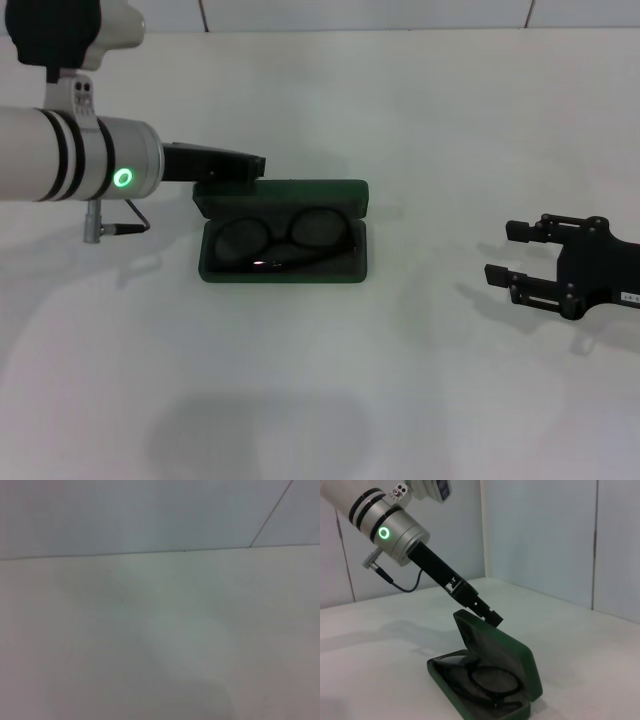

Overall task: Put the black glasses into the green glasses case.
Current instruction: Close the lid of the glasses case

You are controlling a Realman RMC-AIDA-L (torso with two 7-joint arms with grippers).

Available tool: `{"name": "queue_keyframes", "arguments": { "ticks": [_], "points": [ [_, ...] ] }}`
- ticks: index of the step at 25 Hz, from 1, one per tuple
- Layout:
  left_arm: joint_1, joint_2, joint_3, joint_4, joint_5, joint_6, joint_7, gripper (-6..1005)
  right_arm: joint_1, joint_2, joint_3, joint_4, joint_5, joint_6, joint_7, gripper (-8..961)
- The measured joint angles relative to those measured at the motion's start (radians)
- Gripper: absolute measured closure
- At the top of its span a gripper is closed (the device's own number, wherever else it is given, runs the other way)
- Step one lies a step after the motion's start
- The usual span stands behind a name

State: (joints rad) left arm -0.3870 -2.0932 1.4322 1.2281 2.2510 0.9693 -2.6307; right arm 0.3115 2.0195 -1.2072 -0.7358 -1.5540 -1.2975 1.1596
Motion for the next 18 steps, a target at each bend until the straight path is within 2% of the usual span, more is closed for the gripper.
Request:
{"name": "queue_keyframes", "arguments": {
  "ticks": [18],
  "points": [
    [0.070, -0.001, 0.066, 0.011, -0.052, -0.051, 0.080, 917, 0.008, -0.001, 0.000, -0.001, 0.000, 0.010, 0.000, 348]
  ]
}}
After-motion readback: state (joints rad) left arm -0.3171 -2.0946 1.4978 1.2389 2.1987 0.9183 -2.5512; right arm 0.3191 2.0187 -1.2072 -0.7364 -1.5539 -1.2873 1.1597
